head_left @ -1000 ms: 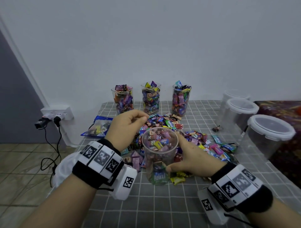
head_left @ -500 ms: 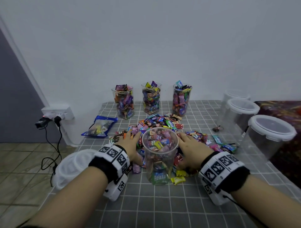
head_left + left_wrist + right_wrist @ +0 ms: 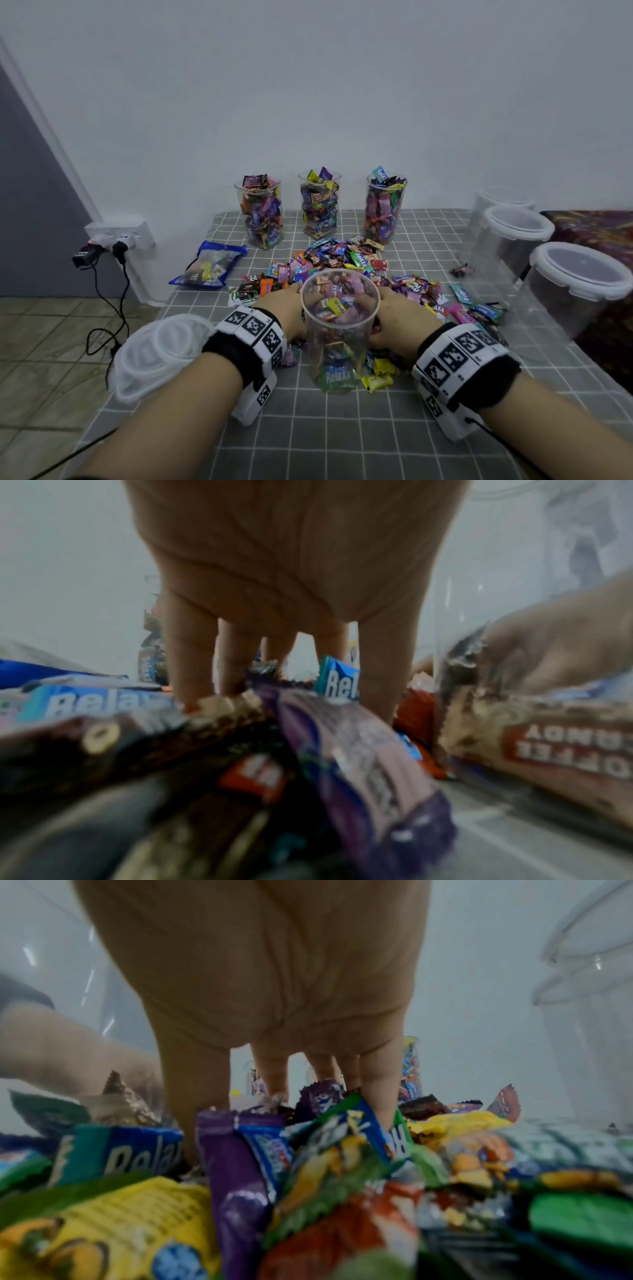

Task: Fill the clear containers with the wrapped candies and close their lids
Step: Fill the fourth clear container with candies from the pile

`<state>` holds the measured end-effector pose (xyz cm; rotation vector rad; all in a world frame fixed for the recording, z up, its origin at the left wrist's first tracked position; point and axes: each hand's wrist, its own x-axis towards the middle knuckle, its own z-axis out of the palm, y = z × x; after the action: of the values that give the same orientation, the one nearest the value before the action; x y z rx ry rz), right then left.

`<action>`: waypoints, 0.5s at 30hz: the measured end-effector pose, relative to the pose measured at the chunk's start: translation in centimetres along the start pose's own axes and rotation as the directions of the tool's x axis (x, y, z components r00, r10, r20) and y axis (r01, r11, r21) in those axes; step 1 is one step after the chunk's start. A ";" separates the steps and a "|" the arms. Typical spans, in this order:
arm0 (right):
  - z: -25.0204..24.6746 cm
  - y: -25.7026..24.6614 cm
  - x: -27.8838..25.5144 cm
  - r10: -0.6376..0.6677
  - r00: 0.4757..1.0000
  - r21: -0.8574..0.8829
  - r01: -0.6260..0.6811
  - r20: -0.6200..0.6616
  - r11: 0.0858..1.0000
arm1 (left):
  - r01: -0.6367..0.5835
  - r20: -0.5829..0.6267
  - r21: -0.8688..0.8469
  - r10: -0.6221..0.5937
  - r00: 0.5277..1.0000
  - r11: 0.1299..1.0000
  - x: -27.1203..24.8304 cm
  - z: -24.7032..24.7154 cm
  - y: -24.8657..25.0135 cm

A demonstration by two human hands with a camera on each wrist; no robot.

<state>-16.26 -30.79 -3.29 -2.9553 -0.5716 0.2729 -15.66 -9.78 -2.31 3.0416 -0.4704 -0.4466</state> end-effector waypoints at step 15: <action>-0.3 -0.2 0.1 0.039 0.996 0.041 -0.035 -0.080 0.999 | 0.153 -0.163 -0.092 -0.167 0.972 0.984 0.5 0.3 -0.1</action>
<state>-16.22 -30.60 -2.97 -2.9260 -0.4962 0.1659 -15.27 -9.80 -2.76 3.0179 -0.1952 -0.2007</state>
